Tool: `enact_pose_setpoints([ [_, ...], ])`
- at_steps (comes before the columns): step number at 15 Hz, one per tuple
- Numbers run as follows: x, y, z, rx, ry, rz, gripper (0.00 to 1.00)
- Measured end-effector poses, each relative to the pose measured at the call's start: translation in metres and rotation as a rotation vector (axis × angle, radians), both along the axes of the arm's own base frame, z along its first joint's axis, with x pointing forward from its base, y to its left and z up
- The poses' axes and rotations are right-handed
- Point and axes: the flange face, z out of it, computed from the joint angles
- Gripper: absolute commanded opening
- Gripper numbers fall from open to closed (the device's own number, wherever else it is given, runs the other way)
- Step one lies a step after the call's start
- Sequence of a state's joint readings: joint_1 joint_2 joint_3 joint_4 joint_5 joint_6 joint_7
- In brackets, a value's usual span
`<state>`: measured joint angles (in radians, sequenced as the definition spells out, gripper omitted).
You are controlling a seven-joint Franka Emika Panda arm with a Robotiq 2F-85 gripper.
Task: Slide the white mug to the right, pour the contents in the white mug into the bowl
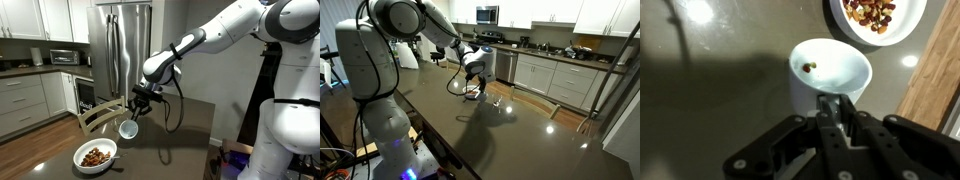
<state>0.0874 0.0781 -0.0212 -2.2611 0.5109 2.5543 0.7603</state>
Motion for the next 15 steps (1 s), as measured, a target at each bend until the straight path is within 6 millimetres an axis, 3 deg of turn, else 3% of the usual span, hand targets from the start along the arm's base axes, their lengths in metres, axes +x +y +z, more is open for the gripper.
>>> enact_pose_setpoints([
  [15,-0.002,-0.044,-0.005,0.023,0.037,-0.133,0.07],
])
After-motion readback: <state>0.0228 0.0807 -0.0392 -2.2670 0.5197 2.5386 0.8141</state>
